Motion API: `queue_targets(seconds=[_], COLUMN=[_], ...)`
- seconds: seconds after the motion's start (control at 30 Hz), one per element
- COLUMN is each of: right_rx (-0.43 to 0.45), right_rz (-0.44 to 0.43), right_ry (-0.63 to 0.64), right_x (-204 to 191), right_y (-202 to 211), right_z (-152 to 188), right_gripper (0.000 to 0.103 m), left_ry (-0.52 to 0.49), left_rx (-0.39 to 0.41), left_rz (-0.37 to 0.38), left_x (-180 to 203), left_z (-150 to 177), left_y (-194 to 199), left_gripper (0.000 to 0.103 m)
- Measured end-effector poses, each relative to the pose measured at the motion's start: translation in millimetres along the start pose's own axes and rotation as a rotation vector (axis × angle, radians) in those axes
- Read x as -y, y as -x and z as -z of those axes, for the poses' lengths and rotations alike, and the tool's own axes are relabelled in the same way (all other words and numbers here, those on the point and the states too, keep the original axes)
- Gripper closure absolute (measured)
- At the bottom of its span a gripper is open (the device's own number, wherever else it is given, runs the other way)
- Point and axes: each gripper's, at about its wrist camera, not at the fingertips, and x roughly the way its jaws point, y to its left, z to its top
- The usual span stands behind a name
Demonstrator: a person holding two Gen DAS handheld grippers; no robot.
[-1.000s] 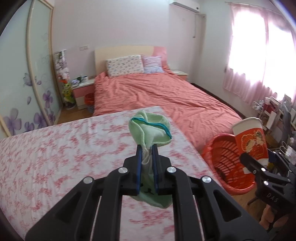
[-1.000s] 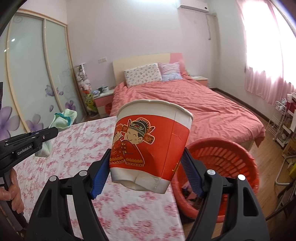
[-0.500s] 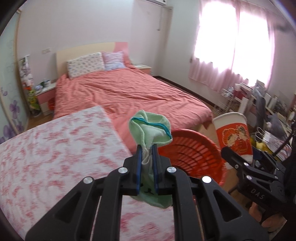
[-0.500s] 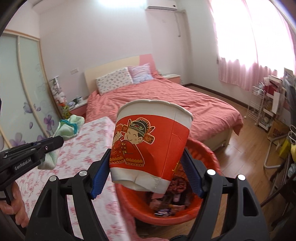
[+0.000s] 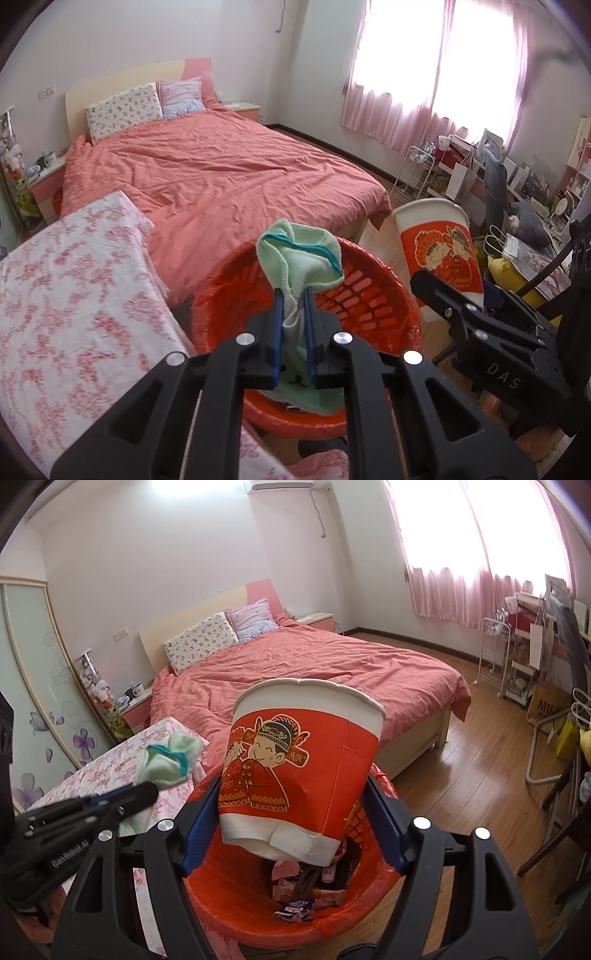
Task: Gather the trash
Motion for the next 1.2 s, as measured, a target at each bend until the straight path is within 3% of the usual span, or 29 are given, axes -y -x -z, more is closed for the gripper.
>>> queue_targets(seconds=[0.1, 0.13, 0.2, 0.47, 0.63, 0.9, 1.03, 1.2], right_rx=[-0.012, -0.015, -0.025, -0.039, 0.029, 0.17, 0.216, 0.262], right_rz=[-0.029, -0.038, -0.054, -0.023, 0.037, 0.114, 0.164, 0.22], right_ry=[-0.034, -0.042, -0.065, -0.083, -0.017, 0.111, 0.149, 0.197], right_x=[8.8, 11.8, 14.9, 17.7, 3.4, -39.8, -59.4, -79.7], right_y=[-5.6, -8.3, -15.3, -9.6, 21.9, 99.8, 131.0, 156.1], right_z=[1.2, 1.0, 2.0, 11.2, 13.2, 32.1, 48.2, 71.9], right_gripper=[0.029, 0.028, 0.027, 0.021, 0.016, 0.002, 0.002, 0.002], left_ry=[0.011, 0.016, 0.025, 0.083, 0.079, 0.111, 0.119, 0.161], left_rx=[-0.025, -0.03, -0.044, -0.066, 0.023, 0.185, 0.256, 0.304], left_rz=[0.008, 0.005, -0.003, -0.111, -0.19, -0.328, -0.432, -0.501], left_x=[-0.9, -2.0, -5.2, -43.8, -59.8, -69.8, -69.2, -67.6], left_z=[1.2, 2.7, 5.7, 18.6, 34.9, 80.5, 112.0, 152.1], left_y=[-18.5, -21.8, -29.6, -27.3, 24.4, 131.2, 178.6, 219.6], left_gripper=[0.086, 0.079, 0.055, 0.05, 0.039, 0.008, 0.004, 0.004])
